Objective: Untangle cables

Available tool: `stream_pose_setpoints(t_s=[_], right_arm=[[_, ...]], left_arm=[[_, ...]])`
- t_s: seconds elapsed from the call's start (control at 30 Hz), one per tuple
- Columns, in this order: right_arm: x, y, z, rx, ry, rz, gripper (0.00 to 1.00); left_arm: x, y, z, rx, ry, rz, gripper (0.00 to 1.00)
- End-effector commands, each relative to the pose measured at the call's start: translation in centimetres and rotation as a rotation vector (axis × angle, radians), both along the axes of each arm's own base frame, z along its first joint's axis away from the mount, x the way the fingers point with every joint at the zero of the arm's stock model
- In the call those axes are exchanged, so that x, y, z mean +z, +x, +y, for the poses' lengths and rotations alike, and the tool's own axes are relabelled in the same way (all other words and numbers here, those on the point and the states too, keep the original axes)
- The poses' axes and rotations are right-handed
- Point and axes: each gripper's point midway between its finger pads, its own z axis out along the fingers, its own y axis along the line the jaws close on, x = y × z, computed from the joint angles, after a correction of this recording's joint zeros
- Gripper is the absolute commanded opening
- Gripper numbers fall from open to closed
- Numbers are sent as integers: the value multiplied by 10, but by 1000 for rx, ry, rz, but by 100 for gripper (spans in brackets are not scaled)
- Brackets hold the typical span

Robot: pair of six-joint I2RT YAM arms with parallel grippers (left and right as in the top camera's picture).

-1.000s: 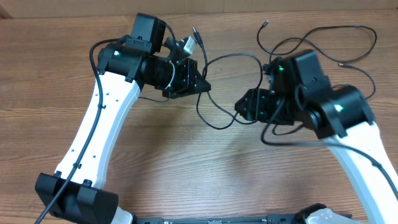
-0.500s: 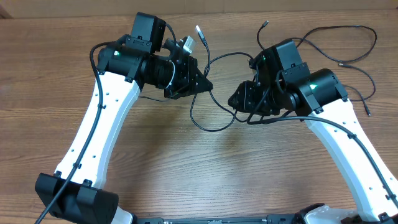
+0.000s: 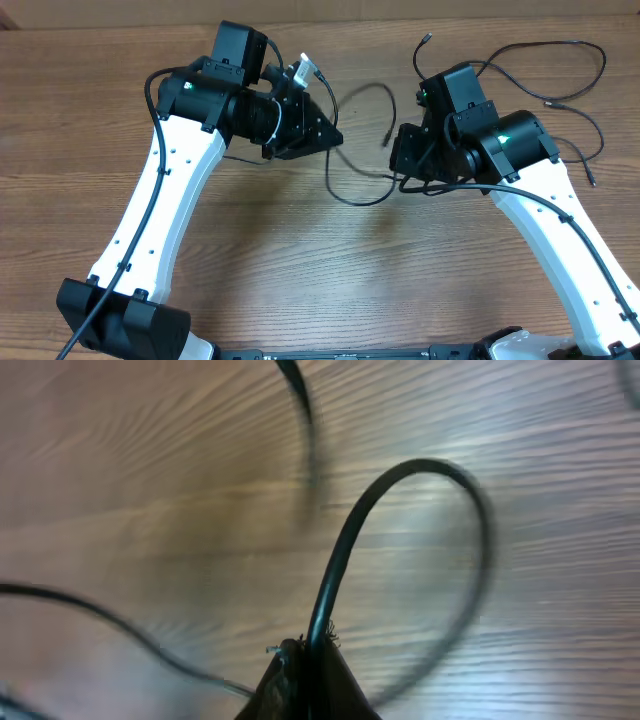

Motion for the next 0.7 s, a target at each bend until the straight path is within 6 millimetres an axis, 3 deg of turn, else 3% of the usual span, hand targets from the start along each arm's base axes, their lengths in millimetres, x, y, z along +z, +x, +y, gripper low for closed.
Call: stream_pose_setpoints(t_s=[0.0, 0.1, 0.23, 0.4, 0.67], right_arm=[[19, 9, -18, -82, -59, -83, 4], [30, 10, -30, -115, -100, -126, 4], [54, 11, -54, -187, -187, -206, 4], [92, 5, -83, -291, -257, -303, 4], [134, -13, -82, -288, -163, -395, 4]], left_arm=[[7, 3, 12, 23, 75, -80, 87], [12, -1, 7, -28, 40, -111, 100], [25, -4, 0, -104, -45, -161, 100], [25, -3, 3, -99, -47, -162, 100], [21, -5, 6, -116, -21, -176, 100]])
